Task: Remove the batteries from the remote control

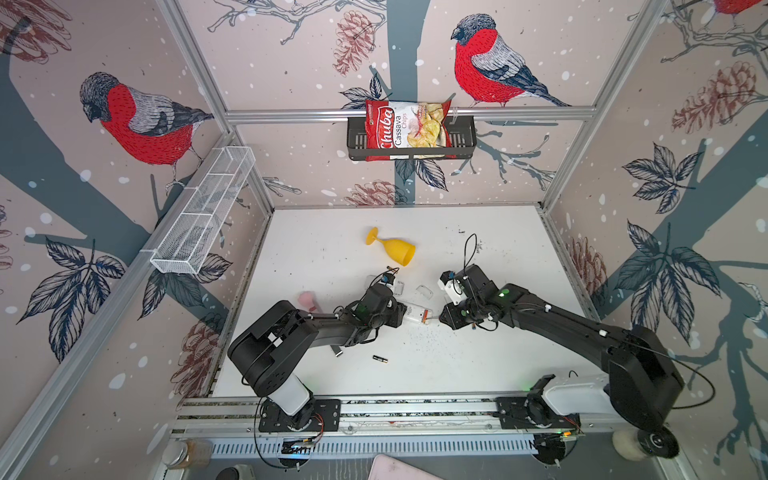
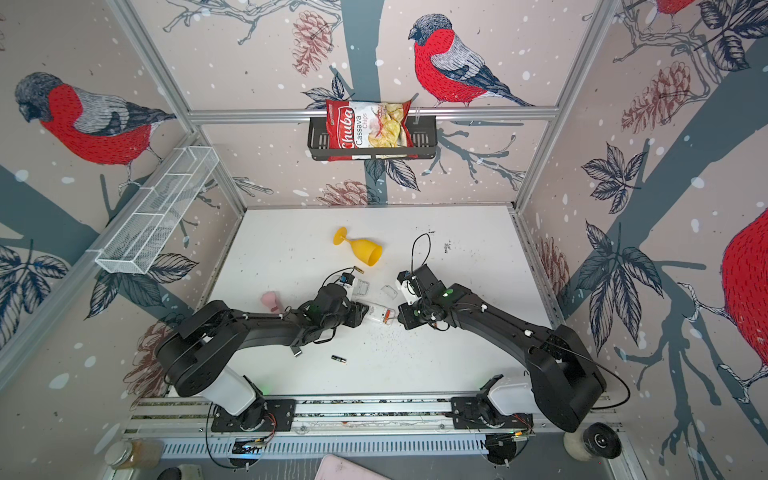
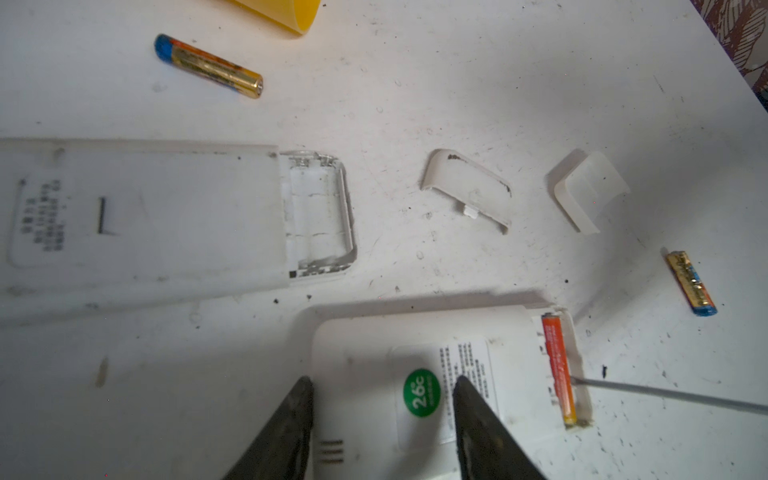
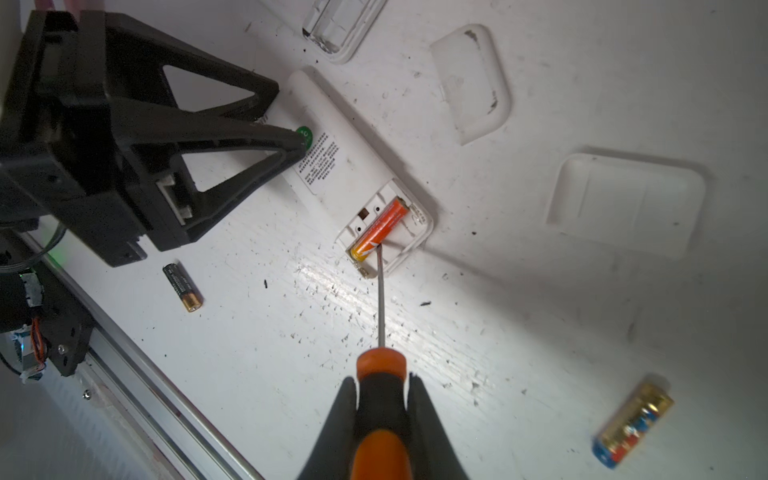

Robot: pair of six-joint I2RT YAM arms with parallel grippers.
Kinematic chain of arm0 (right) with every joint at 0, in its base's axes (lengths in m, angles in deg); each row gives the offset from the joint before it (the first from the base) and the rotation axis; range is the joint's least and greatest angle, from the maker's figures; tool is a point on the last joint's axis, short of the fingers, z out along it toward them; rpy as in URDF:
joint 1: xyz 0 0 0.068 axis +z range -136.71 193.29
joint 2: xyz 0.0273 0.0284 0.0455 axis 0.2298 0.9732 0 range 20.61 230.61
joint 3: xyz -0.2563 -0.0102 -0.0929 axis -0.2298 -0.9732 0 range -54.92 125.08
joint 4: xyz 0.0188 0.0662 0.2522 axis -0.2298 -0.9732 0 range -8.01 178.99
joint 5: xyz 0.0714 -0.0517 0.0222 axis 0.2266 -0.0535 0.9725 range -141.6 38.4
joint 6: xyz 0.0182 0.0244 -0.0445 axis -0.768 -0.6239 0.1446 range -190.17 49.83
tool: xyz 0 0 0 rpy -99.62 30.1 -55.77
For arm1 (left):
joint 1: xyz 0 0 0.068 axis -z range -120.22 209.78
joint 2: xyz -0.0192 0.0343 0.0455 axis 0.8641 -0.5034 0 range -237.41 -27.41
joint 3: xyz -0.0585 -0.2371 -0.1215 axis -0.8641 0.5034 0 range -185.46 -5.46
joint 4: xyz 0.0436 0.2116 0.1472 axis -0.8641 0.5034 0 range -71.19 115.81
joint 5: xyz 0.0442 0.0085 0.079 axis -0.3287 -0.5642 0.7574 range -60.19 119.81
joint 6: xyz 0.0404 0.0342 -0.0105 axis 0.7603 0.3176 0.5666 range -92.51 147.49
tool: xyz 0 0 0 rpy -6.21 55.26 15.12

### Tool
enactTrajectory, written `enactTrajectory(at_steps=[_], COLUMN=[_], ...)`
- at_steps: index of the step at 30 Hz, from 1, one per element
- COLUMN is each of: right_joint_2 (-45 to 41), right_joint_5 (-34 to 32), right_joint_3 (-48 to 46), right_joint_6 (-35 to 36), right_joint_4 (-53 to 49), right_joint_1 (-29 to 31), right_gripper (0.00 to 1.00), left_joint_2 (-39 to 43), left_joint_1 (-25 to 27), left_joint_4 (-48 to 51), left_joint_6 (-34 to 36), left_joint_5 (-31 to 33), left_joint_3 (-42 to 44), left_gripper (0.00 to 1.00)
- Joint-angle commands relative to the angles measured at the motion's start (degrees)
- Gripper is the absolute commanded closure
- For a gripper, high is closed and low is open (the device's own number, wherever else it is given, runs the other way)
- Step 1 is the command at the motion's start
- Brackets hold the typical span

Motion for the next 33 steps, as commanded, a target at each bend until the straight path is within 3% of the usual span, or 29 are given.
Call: enactTrajectory(at_steps=[1, 27, 33], right_joint_2=[0.28, -2.2, 1.07], right_joint_5=[2.52, 2.69, -1.91], right_joint_3=[-0.39, -1.83, -1.17], right_joint_6=[-0.39, -2.29, -2.18], right_joint_4=[3.27, 8.72, 6.16], right_joint_1=[-0.25, -3.64, -1.98], right_gripper=[1.0, 1.0, 1.0], left_joint_2=[-0.13, 0.23, 0.54], left_joint_1=[-0.05, -0.06, -0.09], left_joint_4=[-0.8, -1.24, -0.86], left_joint_6=[0.03, -0.23, -0.14], left_joint_5=[-1.07, -1.02, -0.75], left_joint_3=[-0.27, 0.52, 0.52], left_gripper=[0.46, 0.47, 0.47])
